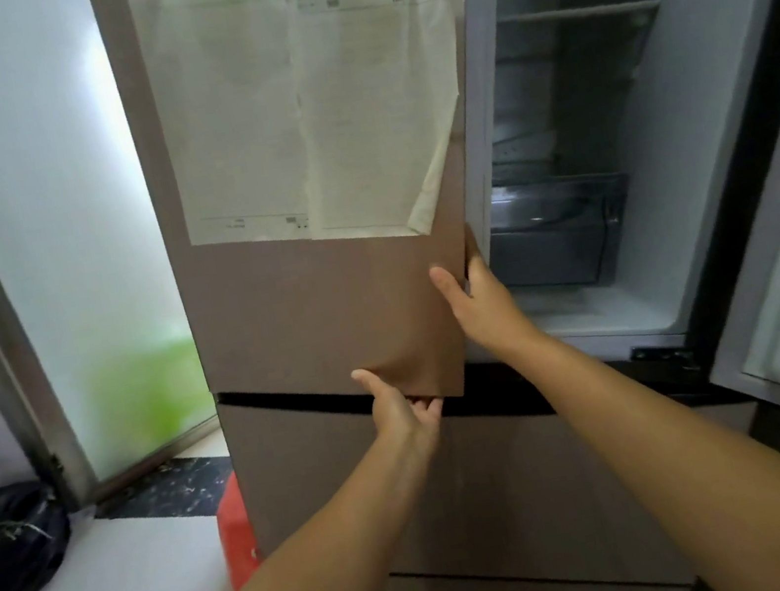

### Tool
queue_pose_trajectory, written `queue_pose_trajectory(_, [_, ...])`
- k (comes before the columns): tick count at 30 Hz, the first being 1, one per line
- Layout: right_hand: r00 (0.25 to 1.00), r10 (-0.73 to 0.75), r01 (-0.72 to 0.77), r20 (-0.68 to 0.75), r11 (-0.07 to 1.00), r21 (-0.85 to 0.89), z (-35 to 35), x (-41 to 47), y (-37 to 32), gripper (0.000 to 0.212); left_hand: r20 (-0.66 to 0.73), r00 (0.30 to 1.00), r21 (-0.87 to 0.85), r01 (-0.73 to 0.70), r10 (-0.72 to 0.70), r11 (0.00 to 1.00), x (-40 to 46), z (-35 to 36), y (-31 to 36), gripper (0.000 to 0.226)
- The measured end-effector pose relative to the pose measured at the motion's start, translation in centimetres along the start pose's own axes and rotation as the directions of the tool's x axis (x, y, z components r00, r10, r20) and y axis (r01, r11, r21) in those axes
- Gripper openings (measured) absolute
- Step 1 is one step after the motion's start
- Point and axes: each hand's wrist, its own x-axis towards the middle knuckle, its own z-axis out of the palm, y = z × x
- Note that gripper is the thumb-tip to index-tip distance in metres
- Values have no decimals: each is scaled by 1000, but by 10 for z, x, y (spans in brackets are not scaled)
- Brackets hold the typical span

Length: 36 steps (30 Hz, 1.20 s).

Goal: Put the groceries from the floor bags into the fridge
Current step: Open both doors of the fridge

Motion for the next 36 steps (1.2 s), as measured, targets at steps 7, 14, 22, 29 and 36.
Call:
queue_pose_trajectory(7, [997, -71, 74, 25, 969, -235, -3, -55, -27, 79, -77, 984, 133, -148, 159, 980, -34, -14, -4, 71])
queue_pose_trajectory(14, [976, -144, 210, 161, 801, -561, 28, -144, -81, 86, -78, 970, 230, -207, 230, 951, -74, -74, 30, 62])
queue_pose_trajectory(22, [852, -510, 519, 114, 800, -300, 7, -162, -73, 48, -130, 924, 355, -297, 361, 887, -132, -117, 90, 16])
queue_pose_trajectory(29, [898, -376, 418, 230, 892, -175, 30, -123, -90, 51, -284, 794, 308, -456, 538, 835, -156, -150, 149, 29])
queue_pose_trajectory(36, [799, -487, 586, 354, 764, -272, 125, -116, -115, 60, 285, 141, 768, -625, 948, -138, -212, -116, 224, 61])
